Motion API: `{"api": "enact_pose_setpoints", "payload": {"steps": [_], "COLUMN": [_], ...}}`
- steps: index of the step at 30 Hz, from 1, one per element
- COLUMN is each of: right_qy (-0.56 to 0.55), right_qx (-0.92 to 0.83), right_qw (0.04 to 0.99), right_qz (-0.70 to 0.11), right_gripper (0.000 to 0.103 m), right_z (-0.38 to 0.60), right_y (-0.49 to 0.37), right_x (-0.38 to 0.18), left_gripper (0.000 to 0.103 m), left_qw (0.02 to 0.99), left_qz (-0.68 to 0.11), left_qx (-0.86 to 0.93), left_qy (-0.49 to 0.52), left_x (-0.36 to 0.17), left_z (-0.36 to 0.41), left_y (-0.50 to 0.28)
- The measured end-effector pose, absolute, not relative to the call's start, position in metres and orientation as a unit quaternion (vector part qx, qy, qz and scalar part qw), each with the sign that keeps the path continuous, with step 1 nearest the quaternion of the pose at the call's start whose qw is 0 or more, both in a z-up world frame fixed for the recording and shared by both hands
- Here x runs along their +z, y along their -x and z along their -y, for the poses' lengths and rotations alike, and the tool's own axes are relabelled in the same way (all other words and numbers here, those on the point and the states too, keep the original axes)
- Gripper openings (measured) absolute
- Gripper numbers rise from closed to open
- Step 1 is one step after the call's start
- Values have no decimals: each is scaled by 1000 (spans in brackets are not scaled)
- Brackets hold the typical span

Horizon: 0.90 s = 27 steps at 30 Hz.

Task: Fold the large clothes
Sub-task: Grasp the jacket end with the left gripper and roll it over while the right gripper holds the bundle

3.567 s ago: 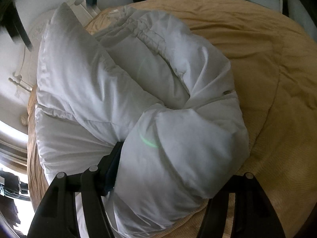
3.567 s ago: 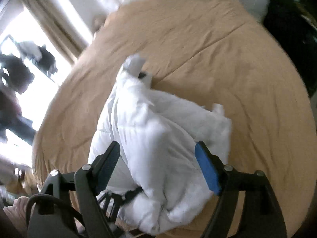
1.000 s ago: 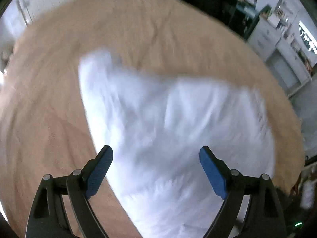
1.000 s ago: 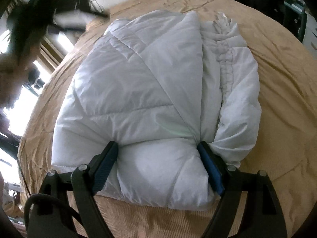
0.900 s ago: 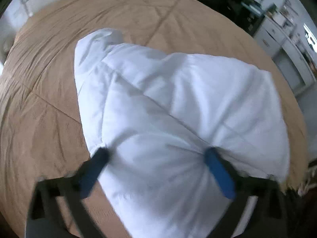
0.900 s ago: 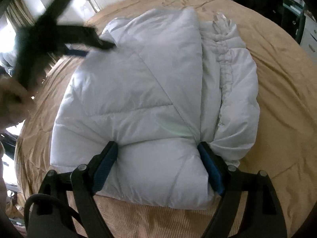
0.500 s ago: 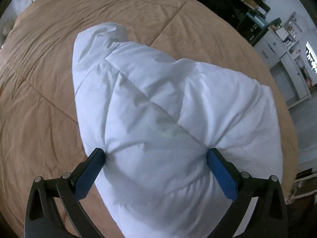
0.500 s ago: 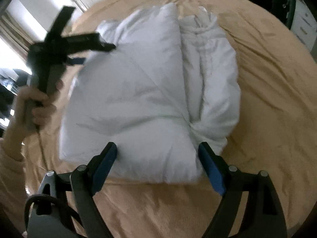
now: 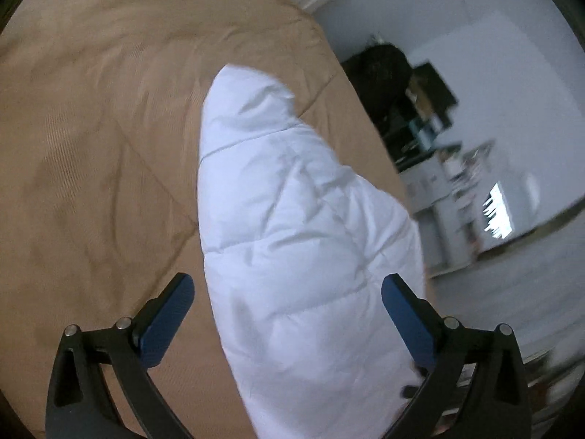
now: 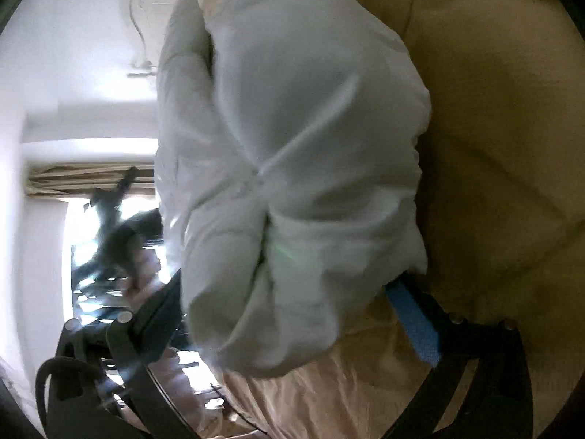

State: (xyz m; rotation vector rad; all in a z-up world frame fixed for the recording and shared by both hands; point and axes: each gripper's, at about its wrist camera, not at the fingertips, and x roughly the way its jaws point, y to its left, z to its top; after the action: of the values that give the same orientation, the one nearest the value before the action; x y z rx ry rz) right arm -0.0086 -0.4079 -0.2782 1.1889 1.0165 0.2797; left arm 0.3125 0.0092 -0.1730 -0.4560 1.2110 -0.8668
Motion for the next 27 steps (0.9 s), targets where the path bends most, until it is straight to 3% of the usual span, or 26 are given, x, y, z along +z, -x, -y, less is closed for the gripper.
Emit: {"api": "enact_pose_setpoints", "payload": {"steps": [7, 15, 18, 22, 27], "right_qy": [-504, -485, -471, -447, -392], "right_qx": [108, 104, 103, 108, 152], "right_qw": [719, 734, 754, 779, 810], "right_qz": [-465, -463, -447, -426, -408], "right_gripper": [103, 103, 94, 74, 69], "right_z": [410, 413, 410, 404, 354], "right_y": [25, -2, -15, -15, -24], "right_x": [-265, -272, -257, -221, -167], "left_gripper": [102, 103, 93, 58, 55], "left_qw": [643, 622, 664, 662, 686], "left_qz": [-594, -595, -595, -574, -527], "left_qx": [-378, -402, -394, -415, -436], "left_qy": [300, 314, 224, 245, 247], "left_x": [-249, -268, -250, -225, -164], "left_z": [-5, 56, 92, 83, 38], "left_y": [-363, -393, -390, -393, -391]}}
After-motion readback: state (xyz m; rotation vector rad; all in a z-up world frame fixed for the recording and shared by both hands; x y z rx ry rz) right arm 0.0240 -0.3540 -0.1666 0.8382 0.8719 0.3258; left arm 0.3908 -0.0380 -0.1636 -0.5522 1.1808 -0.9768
